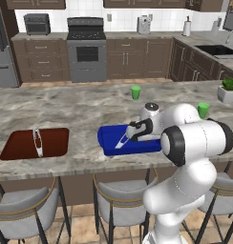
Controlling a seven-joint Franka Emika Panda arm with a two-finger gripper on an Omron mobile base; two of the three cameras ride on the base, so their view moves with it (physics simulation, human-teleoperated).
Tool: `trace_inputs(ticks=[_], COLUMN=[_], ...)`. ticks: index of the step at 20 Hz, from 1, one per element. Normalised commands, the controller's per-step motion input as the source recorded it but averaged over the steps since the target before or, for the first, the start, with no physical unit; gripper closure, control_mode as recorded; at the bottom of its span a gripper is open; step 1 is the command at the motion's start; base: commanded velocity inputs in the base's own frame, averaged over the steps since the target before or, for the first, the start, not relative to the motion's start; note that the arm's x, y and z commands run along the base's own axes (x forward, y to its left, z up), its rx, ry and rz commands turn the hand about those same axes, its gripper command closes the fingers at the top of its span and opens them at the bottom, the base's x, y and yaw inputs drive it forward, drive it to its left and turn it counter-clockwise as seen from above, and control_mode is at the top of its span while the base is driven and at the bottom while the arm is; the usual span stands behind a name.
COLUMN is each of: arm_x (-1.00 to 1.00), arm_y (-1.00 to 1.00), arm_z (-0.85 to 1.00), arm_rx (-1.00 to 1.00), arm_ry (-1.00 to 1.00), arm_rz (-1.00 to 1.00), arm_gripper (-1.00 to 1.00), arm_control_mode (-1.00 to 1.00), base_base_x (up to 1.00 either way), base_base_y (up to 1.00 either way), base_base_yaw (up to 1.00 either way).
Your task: Gather the onion and mushroom from the fridge and place them on a tray on the dining counter. Then gather the chicken drumstick and fish from the fridge and place them on the other tray.
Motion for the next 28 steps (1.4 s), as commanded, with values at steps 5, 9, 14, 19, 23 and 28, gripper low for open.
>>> trace_inputs(ticks=[5, 9, 14, 19, 23, 28], arm_x=[0.29, 0.04, -0.09, -0.07, 0.01, 0.13], arm_y=[0.0, 0.0, 0.0, 0.0, 0.0, 0.0], arm_z=[-0.02, -0.03, -0.14, -0.1, -0.03, 0.1], arm_rx=[0.03, 0.05, 0.04, 0.01, 0.01, 0.05], arm_ry=[-0.03, 0.02, 0.13, 0.26, 0.1, 0.19], arm_rz=[0.02, 0.06, 0.04, 0.03, 0.0, 0.0], arm_gripper=[-1.0, -1.0, -1.0, -1.0, -1.0, -1.0], arm_control_mode=[-1.0, -1.0, -1.0, -1.0, -1.0, -1.0], base_base_x=[0.0, 0.0, 0.0, 0.0, 0.0, 0.0], base_base_y=[0.0, 0.0, 0.0, 0.0, 0.0, 0.0], base_base_yaw=[0.0, 0.0, 0.0, 0.0, 0.0, 0.0])
